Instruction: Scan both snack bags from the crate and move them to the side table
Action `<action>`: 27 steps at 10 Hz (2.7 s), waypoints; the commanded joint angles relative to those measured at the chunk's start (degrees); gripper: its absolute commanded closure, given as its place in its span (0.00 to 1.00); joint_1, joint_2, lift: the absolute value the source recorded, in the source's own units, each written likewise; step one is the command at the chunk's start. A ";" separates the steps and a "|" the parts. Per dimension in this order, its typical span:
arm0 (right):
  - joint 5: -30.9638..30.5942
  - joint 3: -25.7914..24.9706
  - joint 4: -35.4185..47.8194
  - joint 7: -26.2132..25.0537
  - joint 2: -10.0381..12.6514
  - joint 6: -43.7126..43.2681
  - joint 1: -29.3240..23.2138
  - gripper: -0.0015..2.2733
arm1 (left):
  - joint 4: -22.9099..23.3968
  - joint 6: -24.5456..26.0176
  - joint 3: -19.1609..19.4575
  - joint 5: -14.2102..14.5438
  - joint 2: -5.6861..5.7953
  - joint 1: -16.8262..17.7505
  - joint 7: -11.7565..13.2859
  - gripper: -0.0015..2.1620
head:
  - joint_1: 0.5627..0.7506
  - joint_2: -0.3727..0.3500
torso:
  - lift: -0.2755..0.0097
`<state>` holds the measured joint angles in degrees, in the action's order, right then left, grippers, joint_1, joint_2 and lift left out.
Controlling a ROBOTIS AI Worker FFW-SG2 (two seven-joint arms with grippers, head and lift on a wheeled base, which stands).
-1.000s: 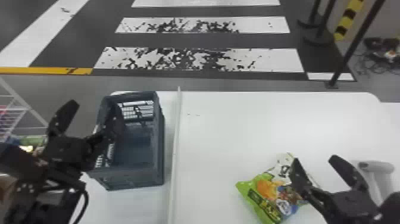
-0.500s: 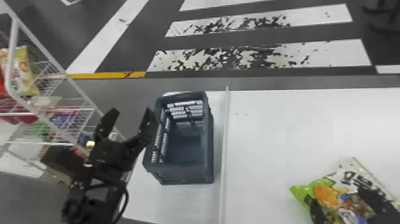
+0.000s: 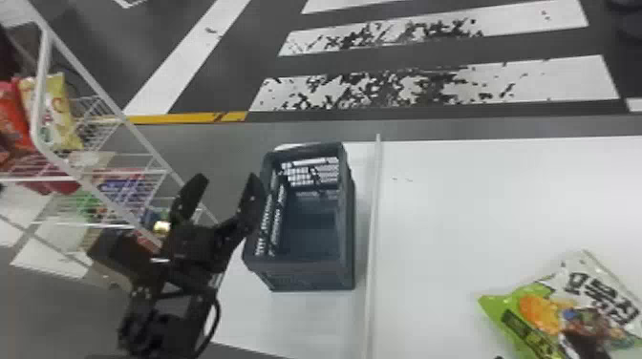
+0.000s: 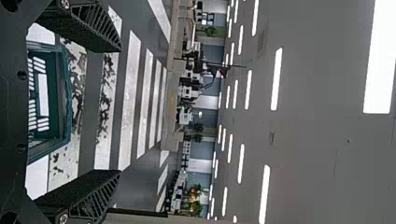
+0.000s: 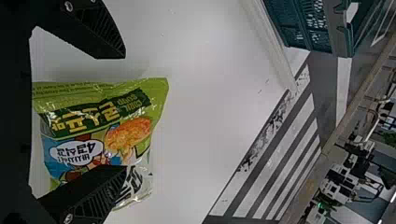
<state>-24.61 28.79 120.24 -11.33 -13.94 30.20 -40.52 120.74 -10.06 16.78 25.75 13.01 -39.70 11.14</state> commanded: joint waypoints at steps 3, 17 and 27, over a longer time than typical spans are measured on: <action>-3.78 7.07 0.08 -2.12 0.32 12.48 4.57 0.04 | -0.59 0.00 -0.25 0.00 -0.18 0.15 0.99 0.03 | 0.70 1.00 | 0.86; -3.96 11.02 -18.38 0.08 1.55 24.43 23.38 0.94 | -2.17 1.06 1.24 2.11 0.26 -0.29 6.35 0.03 | 0.70 1.00 | 0.86; 50.45 -24.93 2.54 19.77 3.74 0.35 12.13 0.99 | -3.23 1.76 -0.17 1.23 -0.09 0.94 7.76 0.03 | 0.70 0.97 | 0.86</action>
<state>21.83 5.99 123.72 8.46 -10.67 31.41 -28.31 117.50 -8.30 16.65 27.04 12.92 -38.78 18.84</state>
